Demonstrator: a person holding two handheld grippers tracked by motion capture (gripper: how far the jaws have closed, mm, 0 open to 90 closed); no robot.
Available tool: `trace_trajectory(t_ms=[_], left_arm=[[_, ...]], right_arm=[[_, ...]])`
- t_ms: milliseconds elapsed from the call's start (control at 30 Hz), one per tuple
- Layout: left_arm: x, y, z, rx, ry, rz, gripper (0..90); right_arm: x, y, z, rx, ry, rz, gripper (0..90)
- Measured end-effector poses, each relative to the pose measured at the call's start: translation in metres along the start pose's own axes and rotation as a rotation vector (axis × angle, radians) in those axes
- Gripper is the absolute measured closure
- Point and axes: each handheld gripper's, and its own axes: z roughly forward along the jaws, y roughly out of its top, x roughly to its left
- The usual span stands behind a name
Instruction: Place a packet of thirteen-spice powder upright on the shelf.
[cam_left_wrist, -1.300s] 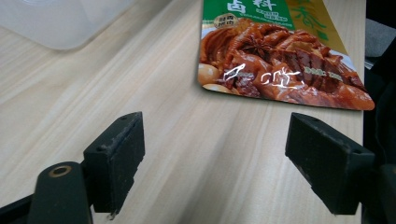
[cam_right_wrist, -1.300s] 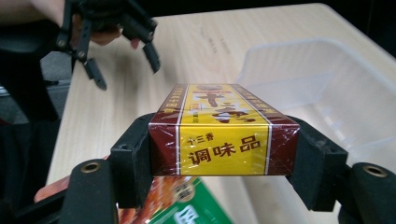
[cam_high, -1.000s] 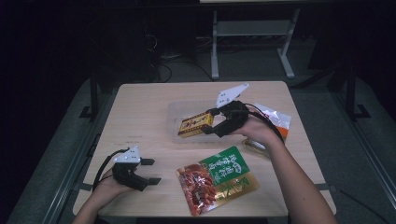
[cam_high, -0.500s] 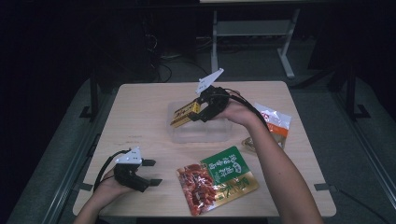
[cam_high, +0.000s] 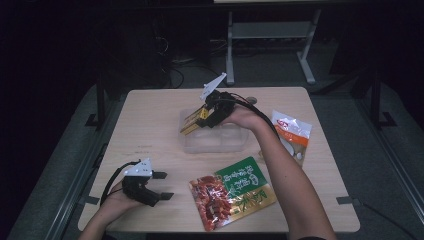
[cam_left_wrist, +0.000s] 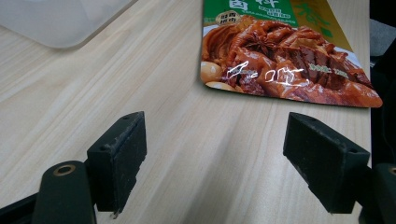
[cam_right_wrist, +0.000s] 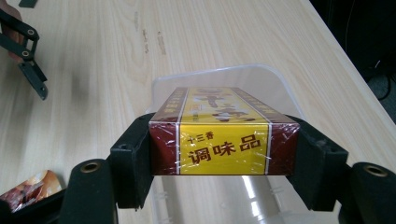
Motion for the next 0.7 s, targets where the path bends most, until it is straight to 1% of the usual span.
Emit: trace_trajectory(t_ms=[33, 100, 133, 200, 367, 433, 500, 533, 700], left_arm=[[0.000, 0.000, 0.000, 0.000, -0.001, -0.002, 21.1], [0.000, 0.000, 0.000, 0.001, -0.003, 0.000, 21.1], [0.000, 0.000, 0.000, 0.002, -0.002, 0.000, 21.1], [0.000, 0.000, 0.000, 0.001, -0.003, 0.002, 21.1], [-0.001, 0.000, 0.001, -0.001, -0.005, -0.006, 21.2], [-0.001, 0.000, 0.001, -0.001, -0.007, -0.003, 21.2], [-0.001, 0.000, 0.001, -0.001, -0.007, -0.001, 21.1], [-0.001, 0.000, 0.001, 0.004, -0.007, 0.004, 21.2], [-0.001, 0.000, 0.001, 0.003, -0.012, 0.001, 21.2]], right_arm=[[0.000, 0.000, 0.001, -0.003, 0.003, -0.003, 31.9], [0.000, 0.001, 0.004, 0.001, 0.006, 0.005, 31.9], [-0.001, 0.001, 0.005, 0.005, 0.005, -0.007, 31.9], [-0.001, 0.001, 0.007, 0.009, 0.004, -0.002, 31.8], [-0.002, 0.002, 0.009, 0.005, 0.006, 0.004, 31.8], [-0.003, 0.002, 0.010, 0.004, 0.004, -0.004, 31.8], [-0.003, 0.003, 0.011, 0.005, 0.005, 0.002, 31.7], [-0.004, 0.005, 0.012, 0.007, 0.005, -0.004, 31.7], [-0.003, 0.015, 0.013, 0.016, 0.007, -0.015, 31.7]])
